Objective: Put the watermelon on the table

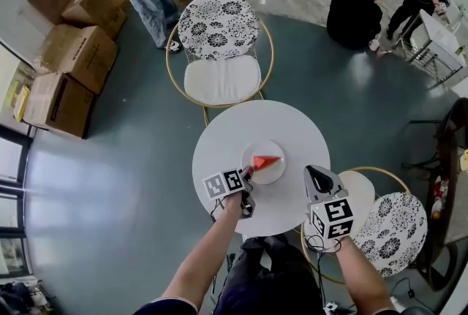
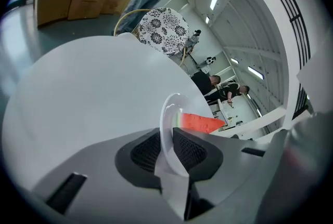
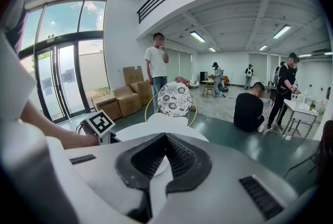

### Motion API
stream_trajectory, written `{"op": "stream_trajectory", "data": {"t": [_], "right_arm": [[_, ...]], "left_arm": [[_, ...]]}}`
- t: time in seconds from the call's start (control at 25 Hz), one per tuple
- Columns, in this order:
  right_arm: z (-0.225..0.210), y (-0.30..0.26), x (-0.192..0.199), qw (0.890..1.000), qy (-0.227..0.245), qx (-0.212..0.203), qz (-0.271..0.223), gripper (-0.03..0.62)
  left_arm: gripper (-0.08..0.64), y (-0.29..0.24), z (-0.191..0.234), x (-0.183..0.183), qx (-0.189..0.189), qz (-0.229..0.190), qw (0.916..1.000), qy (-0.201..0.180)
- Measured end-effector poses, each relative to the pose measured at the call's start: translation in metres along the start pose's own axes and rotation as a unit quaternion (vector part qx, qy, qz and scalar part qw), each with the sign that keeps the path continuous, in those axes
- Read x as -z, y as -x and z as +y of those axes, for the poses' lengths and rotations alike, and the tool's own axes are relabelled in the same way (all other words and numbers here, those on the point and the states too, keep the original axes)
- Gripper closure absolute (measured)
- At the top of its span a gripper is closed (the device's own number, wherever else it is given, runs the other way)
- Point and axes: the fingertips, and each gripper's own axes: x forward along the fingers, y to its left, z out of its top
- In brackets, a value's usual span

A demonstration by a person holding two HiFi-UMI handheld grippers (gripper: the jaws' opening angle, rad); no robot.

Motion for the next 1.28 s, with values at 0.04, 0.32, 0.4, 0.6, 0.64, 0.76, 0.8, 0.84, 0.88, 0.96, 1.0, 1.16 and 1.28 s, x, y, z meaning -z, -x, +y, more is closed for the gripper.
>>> {"op": "stream_trajectory", "data": {"t": [0.04, 0.32, 0.4, 0.6, 0.64, 0.76, 0.8, 0.84, 0.88, 0.96, 1.0, 1.16, 1.28], "right_arm": [[0.0, 0.001, 0.0, 1.0, 0.0, 0.0, -0.001, 0.588], [-0.001, 0.009, -0.001, 1.0, -0.001, 0.006, -0.004, 0.588], [-0.002, 0.012, -0.001, 1.0, -0.002, 0.008, -0.004, 0.588], [-0.001, 0.015, 0.0, 1.0, -0.003, 0.009, -0.006, 0.588], [-0.001, 0.015, 0.0, 1.0, -0.003, 0.009, -0.006, 0.588], [-0.001, 0.018, -0.002, 1.0, 0.0, 0.007, -0.009, 0.588], [0.0, 0.019, -0.002, 1.0, 0.001, 0.007, -0.009, 0.588], [0.0, 0.02, -0.002, 1.0, 0.001, 0.007, -0.01, 0.588], [0.0, 0.021, -0.003, 1.0, 0.002, 0.007, -0.01, 0.588], [0.002, 0.023, -0.004, 1.0, 0.003, 0.006, -0.011, 0.588], [0.003, 0.023, -0.004, 1.0, 0.003, 0.006, -0.012, 0.588], [0.007, 0.027, -0.011, 1.0, 0.005, 0.003, -0.021, 0.588], [0.008, 0.03, -0.017, 0.999, 0.006, 0.0, -0.031, 0.588]], "left_arm": [[0.498, 0.0, 0.0, 0.0, -0.008, 0.001, 0.9999, -0.007], [0.48, 0.002, 0.004, 0.0, -0.071, 0.002, 0.9949, -0.072], [0.48, 0.003, 0.004, -0.001, -0.087, 0.003, 0.9918, -0.093], [0.48, 0.006, 0.008, 0.002, -0.099, 0.006, 0.9894, -0.106], [0.48, 0.007, 0.009, 0.002, -0.104, 0.006, 0.9885, -0.11], [0.474, 0.009, 0.011, 0.003, -0.118, 0.002, 0.9848, -0.127], [0.474, 0.01, 0.011, 0.002, -0.122, 0.001, 0.9834, -0.134], [0.475, 0.011, 0.011, 0.001, -0.125, -0.001, 0.9824, -0.139], [0.474, 0.013, 0.012, 0.0, -0.127, -0.002, 0.9818, -0.141], [0.474, 0.017, 0.013, -0.002, -0.13, -0.005, 0.9812, -0.142], [0.474, 0.019, 0.013, -0.003, -0.131, -0.008, 0.9808, -0.144], [0.476, 0.037, 0.004, -0.011, -0.128, -0.028, 0.9767, -0.17], [0.476, 0.056, -0.018, -0.02, -0.114, -0.058, 0.9676, -0.218]]}}
